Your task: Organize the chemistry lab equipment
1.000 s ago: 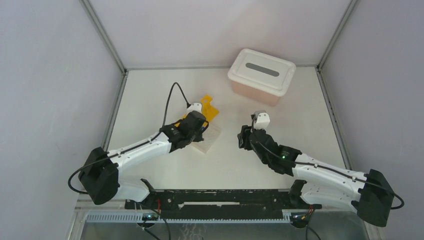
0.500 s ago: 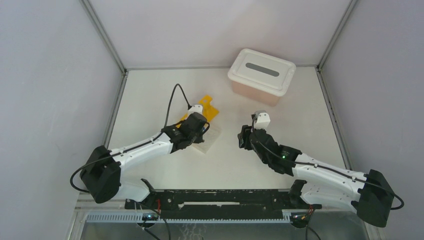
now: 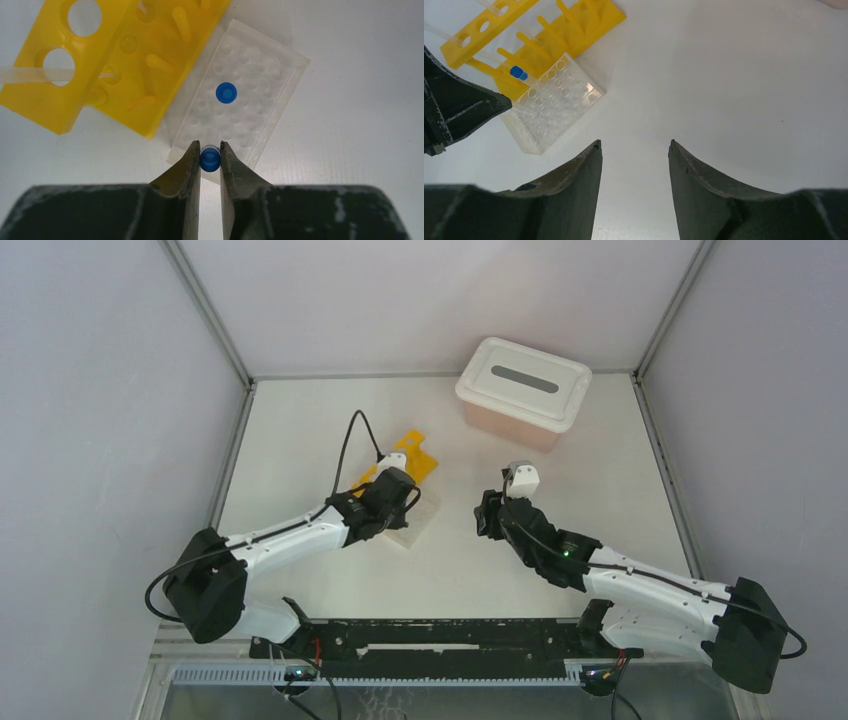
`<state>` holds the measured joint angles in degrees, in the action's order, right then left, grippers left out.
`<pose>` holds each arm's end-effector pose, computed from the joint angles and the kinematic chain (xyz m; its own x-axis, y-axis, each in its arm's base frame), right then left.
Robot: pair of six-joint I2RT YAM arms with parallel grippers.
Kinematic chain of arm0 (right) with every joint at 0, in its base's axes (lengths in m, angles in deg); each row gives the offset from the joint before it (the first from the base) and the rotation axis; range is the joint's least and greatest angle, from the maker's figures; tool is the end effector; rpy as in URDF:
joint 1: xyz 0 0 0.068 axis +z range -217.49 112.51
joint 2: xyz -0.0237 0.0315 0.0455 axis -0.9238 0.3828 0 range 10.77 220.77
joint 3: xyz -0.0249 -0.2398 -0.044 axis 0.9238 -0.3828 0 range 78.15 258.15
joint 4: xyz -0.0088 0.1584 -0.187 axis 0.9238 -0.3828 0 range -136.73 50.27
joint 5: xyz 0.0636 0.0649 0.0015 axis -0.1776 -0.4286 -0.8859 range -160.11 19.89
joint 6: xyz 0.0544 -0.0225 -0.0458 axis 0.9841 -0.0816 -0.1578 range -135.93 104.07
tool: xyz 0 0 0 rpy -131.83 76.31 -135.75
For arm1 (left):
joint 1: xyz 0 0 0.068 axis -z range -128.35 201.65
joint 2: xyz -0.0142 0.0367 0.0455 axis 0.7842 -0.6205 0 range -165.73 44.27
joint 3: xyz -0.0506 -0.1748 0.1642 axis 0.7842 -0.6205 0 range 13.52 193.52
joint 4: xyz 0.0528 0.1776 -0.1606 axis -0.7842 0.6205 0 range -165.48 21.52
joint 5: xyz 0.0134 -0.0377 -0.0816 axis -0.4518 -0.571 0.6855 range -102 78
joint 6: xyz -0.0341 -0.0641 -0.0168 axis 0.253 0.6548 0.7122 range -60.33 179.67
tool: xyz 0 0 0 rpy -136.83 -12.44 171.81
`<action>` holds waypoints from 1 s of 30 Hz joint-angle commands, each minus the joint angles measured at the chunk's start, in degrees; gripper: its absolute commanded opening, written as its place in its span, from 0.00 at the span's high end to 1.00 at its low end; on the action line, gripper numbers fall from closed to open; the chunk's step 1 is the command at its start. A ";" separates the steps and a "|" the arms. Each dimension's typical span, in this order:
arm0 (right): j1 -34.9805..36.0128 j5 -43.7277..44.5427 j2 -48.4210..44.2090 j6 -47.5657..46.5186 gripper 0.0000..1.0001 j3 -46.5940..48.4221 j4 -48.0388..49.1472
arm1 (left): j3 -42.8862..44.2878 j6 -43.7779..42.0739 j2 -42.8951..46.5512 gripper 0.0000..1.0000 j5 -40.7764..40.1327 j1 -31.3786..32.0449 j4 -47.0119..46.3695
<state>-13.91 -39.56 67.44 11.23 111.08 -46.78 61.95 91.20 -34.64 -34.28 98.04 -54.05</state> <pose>0.1640 0.1687 0.2078 -0.4683 0.0274 -0.8831 -0.2472 0.9555 0.1607 0.2121 -0.1882 0.1768 -0.7287 0.0635 -0.6819 0.1498 0.9864 -0.0682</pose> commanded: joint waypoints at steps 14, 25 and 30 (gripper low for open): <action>-0.58 -0.62 0.81 -0.12 0.42 -0.21 2.57 | -0.26 -0.35 -1.80 0.67 -1.46 0.41 -1.84; -1.02 -0.75 1.01 -0.37 0.41 -0.14 2.48 | 1.24 -0.36 -0.63 0.53 -2.18 1.10 -0.30; -1.16 -0.63 -0.32 -0.77 0.41 -0.15 2.12 | 3.28 0.00 3.19 0.50 -4.42 2.76 3.28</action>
<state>-14.70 -40.46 68.68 11.18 111.08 -46.56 61.95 91.18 -36.15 -35.46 99.31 -53.18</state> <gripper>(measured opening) 0.590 0.492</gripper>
